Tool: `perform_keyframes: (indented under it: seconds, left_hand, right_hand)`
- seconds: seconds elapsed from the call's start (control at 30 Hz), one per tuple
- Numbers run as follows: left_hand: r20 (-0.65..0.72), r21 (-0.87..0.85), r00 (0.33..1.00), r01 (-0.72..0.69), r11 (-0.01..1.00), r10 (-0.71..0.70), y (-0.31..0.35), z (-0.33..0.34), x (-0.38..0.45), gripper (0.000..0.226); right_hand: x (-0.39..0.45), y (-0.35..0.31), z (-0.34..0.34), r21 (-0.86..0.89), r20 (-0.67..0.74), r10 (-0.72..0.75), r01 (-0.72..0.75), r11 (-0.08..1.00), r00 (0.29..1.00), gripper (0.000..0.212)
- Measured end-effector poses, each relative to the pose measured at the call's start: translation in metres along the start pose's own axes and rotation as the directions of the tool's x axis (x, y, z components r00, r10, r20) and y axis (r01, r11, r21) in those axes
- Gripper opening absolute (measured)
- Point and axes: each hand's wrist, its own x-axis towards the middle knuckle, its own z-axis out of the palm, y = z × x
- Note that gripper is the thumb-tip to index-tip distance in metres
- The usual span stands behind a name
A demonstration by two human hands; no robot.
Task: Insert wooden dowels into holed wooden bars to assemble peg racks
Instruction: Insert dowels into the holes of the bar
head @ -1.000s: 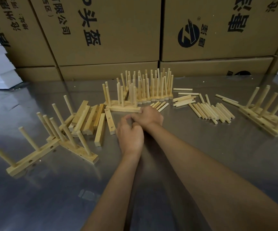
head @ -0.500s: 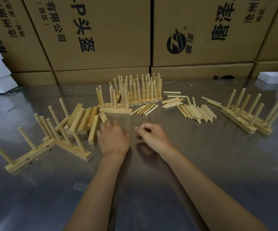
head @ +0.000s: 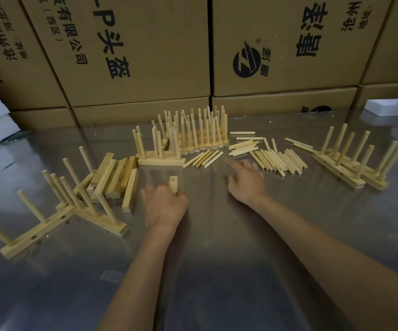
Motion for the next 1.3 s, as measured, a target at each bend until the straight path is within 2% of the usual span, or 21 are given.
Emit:
perform_keyframes:
  seconds: [0.1,0.17,0.27,0.33,0.47,0.53,0.6,0.7,0.77,0.83,0.9,1.0,1.3]
  left_hand:
    - [0.004,-0.126,0.988,-0.149,0.981,0.151,0.005,0.008,0.001,0.029]
    - [-0.024,-0.309,0.978,-0.206,0.928,0.209,0.007,0.013,0.001,0.024]
    - [0.005,-0.653,0.987,-0.116,0.748,0.158,0.012,0.015,0.003,0.031]
    - [0.059,-0.808,0.99,-0.029,0.589,0.13,0.014,0.014,0.005,0.041]
    - [0.159,-0.946,0.983,0.124,0.299,0.095,0.012,0.011,0.01,0.054]
    - [0.193,-0.96,0.975,0.164,0.227,0.113,0.011,0.008,0.01,0.054]
    - [0.227,-0.954,0.963,0.189,0.231,0.149,0.011,0.004,0.009,0.057]
    - [0.299,-0.924,0.928,0.223,0.311,0.221,0.013,-0.001,0.005,0.067]
    - [0.337,-0.889,0.904,0.213,0.405,0.265,0.015,-0.003,-0.001,0.07]
    - [0.38,-0.853,0.869,0.196,0.484,0.318,0.019,-0.006,-0.008,0.062]
    - [0.424,-0.811,0.836,0.18,0.556,0.348,0.025,-0.009,-0.016,0.046]
    - [0.443,-0.767,0.822,0.141,0.626,0.358,0.031,-0.009,-0.028,0.03]
    - [0.327,-0.748,0.838,-0.052,0.661,0.436,0.033,-0.008,-0.039,0.029]
  right_hand:
    - [0.022,0.003,0.004,-0.22,0.072,-0.096,0.109,0.969,0.993,0.058]
    - [0.033,0.001,0.007,-0.238,0.141,-0.205,0.234,0.943,0.969,0.06]
    - [0.042,0.001,0.007,-0.214,0.192,-0.312,0.35,0.912,0.93,0.059]
    - [0.042,0.003,0.007,-0.197,0.152,-0.339,0.365,0.91,0.928,0.053]
    - [0.036,0.008,0.011,-0.151,0.04,-0.381,0.383,0.911,0.924,0.027]
    - [0.031,0.008,0.012,-0.114,0.001,-0.344,0.341,0.933,0.939,0.015]
    - [0.022,0.007,0.009,-0.114,-0.052,-0.318,0.311,0.944,0.947,0.008]
    - [-0.004,0.002,0.001,-0.108,-0.123,-0.361,0.349,0.931,0.924,0.007]
    - [-0.029,-0.005,-0.005,0.107,-0.181,-0.313,0.335,0.936,0.932,0.006]
    - [-0.056,-0.008,-0.011,0.406,-0.265,-0.165,0.265,0.875,0.95,0.008]
    - [-0.079,-0.007,-0.017,0.524,-0.321,-0.05,0.222,0.822,0.946,0.011]
    - [-0.098,-0.006,-0.025,0.519,-0.319,-0.022,0.194,0.832,0.947,0.014]
    - [-0.103,-0.007,-0.039,0.236,-0.371,-0.158,0.258,0.937,0.915,0.018]
